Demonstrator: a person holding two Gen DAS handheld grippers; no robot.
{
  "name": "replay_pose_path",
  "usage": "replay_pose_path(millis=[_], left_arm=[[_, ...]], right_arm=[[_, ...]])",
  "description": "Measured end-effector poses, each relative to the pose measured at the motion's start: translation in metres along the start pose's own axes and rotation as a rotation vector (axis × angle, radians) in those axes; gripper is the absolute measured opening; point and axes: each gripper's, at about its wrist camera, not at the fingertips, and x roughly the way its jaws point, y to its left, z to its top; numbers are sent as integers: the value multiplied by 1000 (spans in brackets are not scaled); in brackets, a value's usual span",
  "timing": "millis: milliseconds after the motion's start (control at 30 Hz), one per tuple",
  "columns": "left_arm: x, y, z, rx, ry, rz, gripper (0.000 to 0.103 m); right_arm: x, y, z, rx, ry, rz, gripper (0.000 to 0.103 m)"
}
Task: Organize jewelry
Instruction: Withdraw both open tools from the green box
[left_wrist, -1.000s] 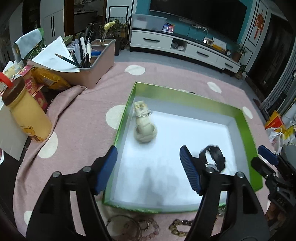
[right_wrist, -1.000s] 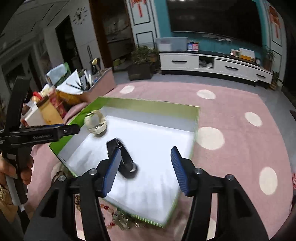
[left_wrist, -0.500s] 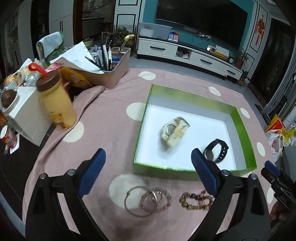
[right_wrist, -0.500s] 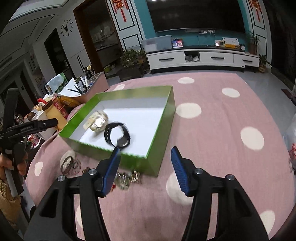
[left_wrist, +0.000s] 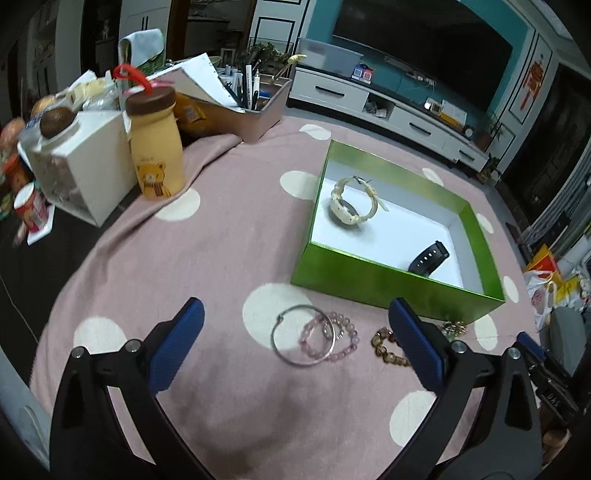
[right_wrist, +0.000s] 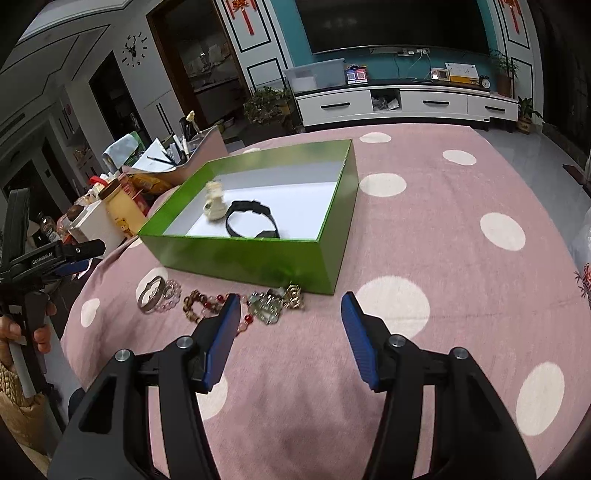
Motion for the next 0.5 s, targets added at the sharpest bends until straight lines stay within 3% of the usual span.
replay_pose_path(millis=[100,233,400,500], left_arm=[[-9,1,-8,-10,-51,-25,101],[-20,-11,-19,81,-116,-65,101],[-6,-25,-28,203,-11,0,101],[0,-19,-30,185,47,1,101]], right_arm=[[-3,10,-7,-38,7,-3,57],[-6,22,-11,-83,9,11,57],[-8,35,-15,-127,14,26,57],[-7,43,-19,-161,27,39,57]])
